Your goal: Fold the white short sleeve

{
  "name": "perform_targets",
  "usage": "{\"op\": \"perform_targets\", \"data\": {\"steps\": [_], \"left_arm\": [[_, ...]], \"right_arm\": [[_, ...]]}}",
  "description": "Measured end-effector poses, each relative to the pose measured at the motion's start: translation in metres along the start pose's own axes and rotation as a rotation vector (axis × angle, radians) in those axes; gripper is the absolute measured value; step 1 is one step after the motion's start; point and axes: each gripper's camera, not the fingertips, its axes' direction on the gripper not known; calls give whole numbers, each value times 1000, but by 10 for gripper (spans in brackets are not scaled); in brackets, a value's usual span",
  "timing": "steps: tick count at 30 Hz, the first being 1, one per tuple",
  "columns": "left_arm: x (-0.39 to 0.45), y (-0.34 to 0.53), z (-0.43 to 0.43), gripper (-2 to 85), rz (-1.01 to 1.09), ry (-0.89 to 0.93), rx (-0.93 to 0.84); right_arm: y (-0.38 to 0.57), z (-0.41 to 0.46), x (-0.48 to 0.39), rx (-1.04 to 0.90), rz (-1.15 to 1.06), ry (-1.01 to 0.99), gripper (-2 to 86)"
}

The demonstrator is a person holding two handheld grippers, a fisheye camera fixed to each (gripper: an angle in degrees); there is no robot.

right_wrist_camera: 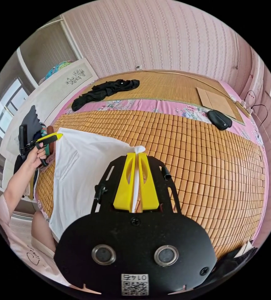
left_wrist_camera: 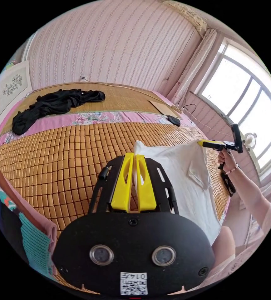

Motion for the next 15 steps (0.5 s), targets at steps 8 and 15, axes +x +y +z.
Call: {"op": "perform_targets", "data": {"steps": [8,15], "left_arm": [[85,119,-117,-10,232,53,-119],[116,298,-106,-9,-30,135,-309]], "right_arm": [[161,-105,-19,-27,-80,-177,8],[328,-78,-10,-180,232,-267,9]]}}
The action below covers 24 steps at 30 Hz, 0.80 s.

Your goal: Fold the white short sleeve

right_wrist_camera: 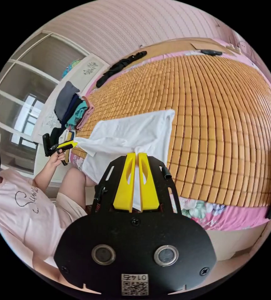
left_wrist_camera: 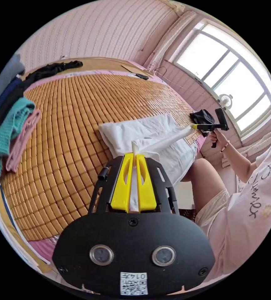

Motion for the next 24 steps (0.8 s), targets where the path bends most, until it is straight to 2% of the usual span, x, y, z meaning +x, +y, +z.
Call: {"op": "perform_targets", "data": {"steps": [3,8,13,16,19,24], "left_arm": [[-6,27,35,-8,-117,-18,-74],[2,26,32,0,-102,-23,-72],[11,33,16,43,-93,-79,-104],[27,33,-19,55,-66,-168,-84],[62,10,-34,43,65,-159,-41],[95,-54,37,69,84,-83,-37]], "right_arm": [[33,27,23,-70,82,33,10],[51,7,26,28,91,24,10],[65,8,32,-123,104,130,16],[77,-9,20,-81,70,221,27],[69,-16,-5,-5,-23,242,37],[30,32,-28,-54,-110,129,76]]}}
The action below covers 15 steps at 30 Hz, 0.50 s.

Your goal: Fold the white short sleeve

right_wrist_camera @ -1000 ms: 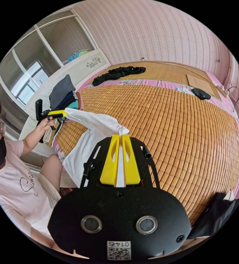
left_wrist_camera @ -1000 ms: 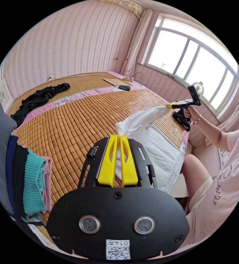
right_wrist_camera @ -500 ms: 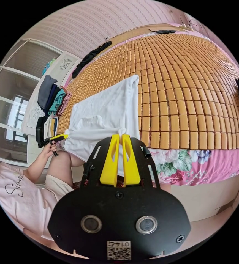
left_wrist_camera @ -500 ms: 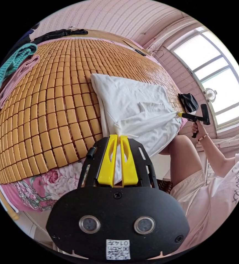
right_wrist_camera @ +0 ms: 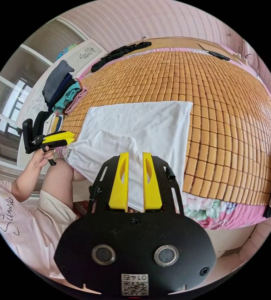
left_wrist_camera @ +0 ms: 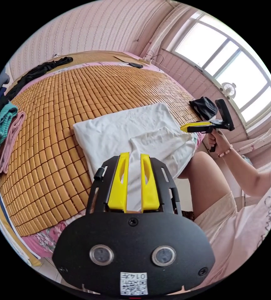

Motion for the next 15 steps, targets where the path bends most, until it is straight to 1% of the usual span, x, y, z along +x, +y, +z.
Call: {"op": "perform_targets", "data": {"steps": [1,3,4,6,7,10,12,13,15], "left_arm": [[1,-6,10,71,-4,6,-23],[-2,-22,49,68,-27,15,-144],[-2,-23,56,58,-25,17,-174],[0,-21,53,17,16,14,-166],[-1,-20,49,8,21,22,-165],[3,0,15,-4,68,93,-88],[13,23,-9,-4,134,185,-56],[16,30,-12,-2,148,206,-62],[29,56,-11,17,198,259,-147]], "right_arm": [[-7,14,-2,-35,-3,1,77],[-11,30,-2,-75,-4,43,64],[-9,32,-3,-76,-16,63,50],[-3,25,-3,-65,-46,15,33],[4,19,0,-66,-63,-52,27],[30,-2,3,-50,-133,-201,20],[47,-13,1,-60,-185,-262,20],[58,-17,-2,-86,-212,-270,22],[73,-17,-10,-149,-257,-255,27]]}}
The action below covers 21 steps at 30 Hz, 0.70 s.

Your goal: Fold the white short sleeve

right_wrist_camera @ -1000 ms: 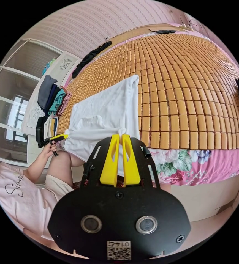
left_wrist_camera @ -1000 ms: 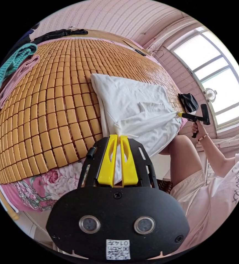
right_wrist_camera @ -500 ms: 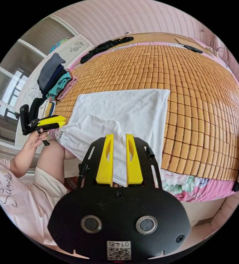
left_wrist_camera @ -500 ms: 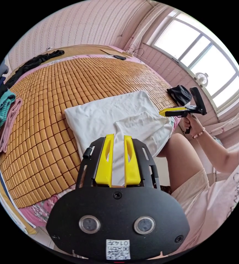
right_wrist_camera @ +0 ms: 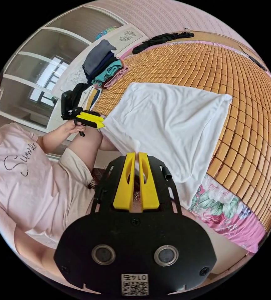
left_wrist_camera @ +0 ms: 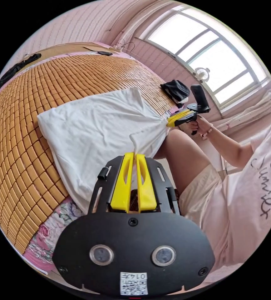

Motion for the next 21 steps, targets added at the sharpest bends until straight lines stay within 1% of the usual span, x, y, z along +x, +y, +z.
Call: {"op": "perform_targets", "data": {"steps": [2,3,6,7,9,10,11,13,15,17,19,21], "left_arm": [[5,17,10,46,-3,-22,-88],[4,27,12,59,-27,-33,-116],[-11,42,-5,65,-116,-11,-69],[-14,42,-10,65,-128,-20,-54],[-29,37,-33,65,-154,-135,10],[-34,34,-39,65,-165,-167,30],[-46,28,-51,65,-189,-218,87],[-68,18,-69,66,-252,-255,182],[-98,-2,-84,76,-324,-241,280],[-117,-18,-88,80,-350,-273,324],[-136,-33,-84,85,-374,-312,332],[-170,-52,-67,101,-443,-241,250]], "right_arm": [[11,12,-10,-117,-3,84,51],[13,14,-11,-133,2,100,60],[18,10,-8,-123,44,93,79],[17,3,-6,-81,65,101,81],[11,-10,-2,2,96,151,84],[5,-18,2,52,131,212,87],[-4,-25,8,96,170,278,101],[-18,-33,20,168,228,349,125],[-34,-37,35,218,287,354,150],[-53,-39,57,272,369,300,171],[-63,-38,69,308,422,306,172],[-71,-33,80,323,485,342,166]]}}
